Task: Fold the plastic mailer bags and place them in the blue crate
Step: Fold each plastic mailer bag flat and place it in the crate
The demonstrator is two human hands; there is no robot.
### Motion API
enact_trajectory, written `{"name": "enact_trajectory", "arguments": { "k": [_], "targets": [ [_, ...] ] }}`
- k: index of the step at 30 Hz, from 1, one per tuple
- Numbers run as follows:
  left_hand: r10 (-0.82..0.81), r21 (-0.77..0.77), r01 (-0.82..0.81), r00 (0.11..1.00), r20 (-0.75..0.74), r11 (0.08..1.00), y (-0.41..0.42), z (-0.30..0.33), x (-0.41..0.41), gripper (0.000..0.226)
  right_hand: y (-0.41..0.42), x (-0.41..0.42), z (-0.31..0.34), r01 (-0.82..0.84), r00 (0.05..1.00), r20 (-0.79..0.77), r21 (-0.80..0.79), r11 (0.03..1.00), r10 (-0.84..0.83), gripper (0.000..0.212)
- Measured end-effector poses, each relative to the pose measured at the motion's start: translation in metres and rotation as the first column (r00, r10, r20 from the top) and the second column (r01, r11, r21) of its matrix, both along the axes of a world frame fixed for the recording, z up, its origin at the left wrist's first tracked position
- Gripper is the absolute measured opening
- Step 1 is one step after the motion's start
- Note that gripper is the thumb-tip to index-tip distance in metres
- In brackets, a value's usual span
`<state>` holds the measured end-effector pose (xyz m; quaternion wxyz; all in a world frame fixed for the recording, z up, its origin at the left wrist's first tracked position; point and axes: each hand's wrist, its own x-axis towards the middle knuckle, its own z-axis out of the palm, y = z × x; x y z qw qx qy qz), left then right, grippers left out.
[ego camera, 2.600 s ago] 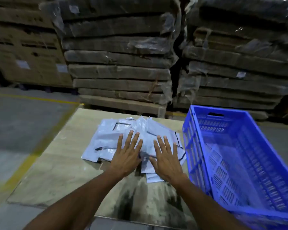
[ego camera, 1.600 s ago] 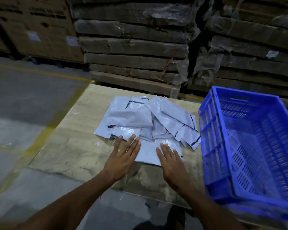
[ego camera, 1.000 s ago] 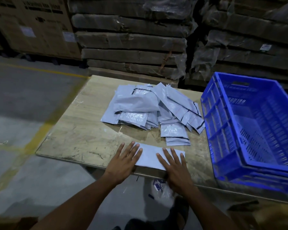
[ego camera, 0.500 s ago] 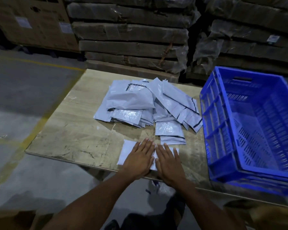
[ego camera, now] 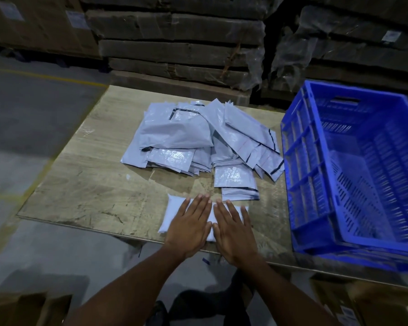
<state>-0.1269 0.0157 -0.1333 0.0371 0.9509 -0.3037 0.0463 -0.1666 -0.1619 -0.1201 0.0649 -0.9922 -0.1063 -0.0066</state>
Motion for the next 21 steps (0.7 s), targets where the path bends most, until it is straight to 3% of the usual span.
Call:
{"name": "enact_trajectory", "arguments": {
  "k": [6,10,15,21],
  "targets": [
    [-0.001,0.006,0.001,1.000,-0.002,1.000,0.000,-0.002,0.001,0.061,-0.005,0.003,0.001,-0.005,0.993,-0.115,-0.018,1.000,0.003,0.056],
    [0.005,-0.012,-0.005,1.000,-0.008,1.000,0.000,-0.001,0.000,0.062,-0.023,-0.012,-0.006,0.157,0.971,-0.188,0.027,0.987,-0.149,0.073],
    [0.023,-0.018,-0.023,1.000,-0.011,1.000,-0.001,-0.001,0.000,0.062,-0.022,-0.011,-0.005,0.159,0.962,-0.219,-0.026,0.987,-0.161,0.073],
    [0.030,-0.002,-0.030,0.998,-0.051,1.000,-0.001,-0.002,0.000,0.063,-0.025,-0.010,0.004,0.131,0.953,-0.275,-0.011,0.991,-0.129,0.091]
  ]
}}
